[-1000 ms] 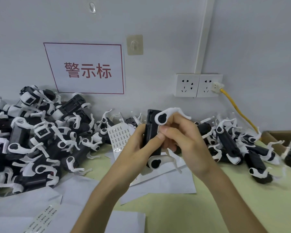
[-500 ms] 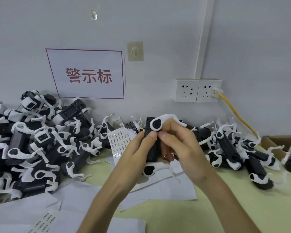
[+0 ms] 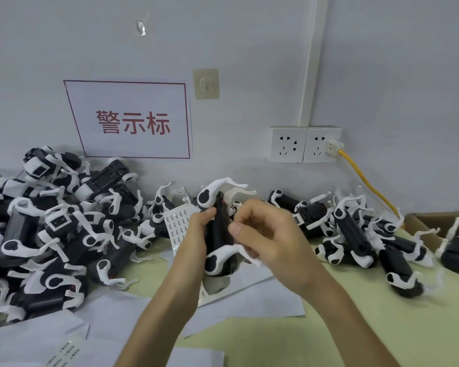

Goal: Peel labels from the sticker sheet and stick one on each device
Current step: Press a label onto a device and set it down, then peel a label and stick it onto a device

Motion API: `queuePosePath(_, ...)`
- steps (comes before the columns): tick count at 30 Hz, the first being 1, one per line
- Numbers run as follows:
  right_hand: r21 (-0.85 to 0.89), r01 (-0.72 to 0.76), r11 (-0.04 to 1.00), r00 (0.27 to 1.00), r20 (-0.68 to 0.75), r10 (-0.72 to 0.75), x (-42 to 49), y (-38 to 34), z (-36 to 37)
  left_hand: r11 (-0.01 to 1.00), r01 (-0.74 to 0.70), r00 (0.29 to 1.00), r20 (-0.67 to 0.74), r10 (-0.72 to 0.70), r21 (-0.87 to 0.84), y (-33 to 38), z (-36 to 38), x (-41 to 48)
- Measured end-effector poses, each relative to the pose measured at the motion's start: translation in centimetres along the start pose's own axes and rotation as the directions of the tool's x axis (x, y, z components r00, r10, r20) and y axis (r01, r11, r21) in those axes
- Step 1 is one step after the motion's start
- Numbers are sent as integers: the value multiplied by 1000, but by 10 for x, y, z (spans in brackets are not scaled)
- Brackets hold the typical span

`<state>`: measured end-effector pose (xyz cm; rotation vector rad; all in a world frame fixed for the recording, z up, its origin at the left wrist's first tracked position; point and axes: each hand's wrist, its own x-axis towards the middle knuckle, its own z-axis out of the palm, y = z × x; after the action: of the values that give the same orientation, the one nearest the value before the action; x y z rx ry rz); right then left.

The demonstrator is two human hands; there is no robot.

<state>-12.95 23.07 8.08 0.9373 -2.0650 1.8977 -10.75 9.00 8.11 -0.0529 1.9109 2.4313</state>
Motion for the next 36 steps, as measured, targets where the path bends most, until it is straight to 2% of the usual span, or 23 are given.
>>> queuePosePath(3,32,135,990,959,-254,-122,1,0,-4,998,53,998,-31,-54,-22,4,-3,6)
queuePosePath(5,3,202,979,896,-404,-184,1,0,-13,999,17,995,102,-20,32,3,-11,5)
queuePosePath(6,-4,209,978,879,-438,-190,2,-2,-17,1000,-10,993,114,7,23,1,-18,7)
queuePosePath(7,-30,179,983,889,-424,-174,2,-2,-23,997,57,994,95,-52,-46,-3,-24,14)
queuePosePath(8,-69,91,993,927,-359,-109,3,-3,-30,988,152,980,132,-150,-5,-2,-26,17)
queuePosePath(10,-195,-139,971,984,-138,113,7,8,-39,915,216,937,192,-292,340,-1,-20,14)
queuePosePath(11,-226,-243,943,969,-26,244,9,14,-43,860,146,916,260,-304,488,-3,-16,13)
queuePosePath(13,-240,-398,885,881,170,442,8,24,-50,800,171,908,223,-354,575,-12,-14,20)
queuePosePath(15,-258,-445,858,796,324,510,0,29,-59,773,133,909,234,-344,620,-18,-23,20)
queuePosePath(16,-212,-479,852,781,341,524,-4,30,-63,772,112,932,204,-300,626,-20,-26,23)
queuePosePath(21,-56,-507,860,811,307,498,-10,35,-82,901,125,984,61,-165,416,-15,-45,30)
queuePosePath(23,81,-481,873,867,193,460,-10,33,-92,955,68,998,-5,-70,288,-12,-53,34)
queuePosePath(24,179,-444,878,896,89,435,-11,33,-101,973,19,996,-92,2,230,-10,-57,35)
queuePosePath(26,347,-314,884,913,-143,381,-17,34,-122,991,-75,942,-318,108,114,-8,-71,40)
queuePosePath(27,489,-208,847,912,-216,348,-17,36,-133,992,-116,901,-413,130,58,-7,-78,42)
queuePosePath(28,645,-77,760,938,-211,275,-18,36,-142,989,-150,865,-483,134,5,-6,-85,43)
queuePosePath(29,805,-3,594,944,-194,268,-19,33,-150,984,-175,834,-536,130,-34,-5,-93,44)
queuePosePath(30,876,104,471,960,-213,183,-16,30,-152,979,-192,808,-577,123,-61,-5,-101,45)
queuePosePath(31,856,63,514,955,-202,219,-28,31,-148,977,-200,787,-606,114,-76,-6,-109,46)
queuePosePath(32,921,104,376,921,-232,314,-38,37,-160,978,-195,776,-621,107,-76,-7,-116,47)
queuePosePath(33,889,172,425,912,-307,273,-35,41,-173,984,-169,780,-618,101,-54,-8,-121,48)
queuePosePath(34,897,205,393,905,-326,273,-32,49,-184,992,-123,794,-601,95,-6,-10,-126,50)
queuePosePath(36,784,379,491,772,-561,300,-40,72,-210,995,-18,838,-541,68,96,-17,-133,54)
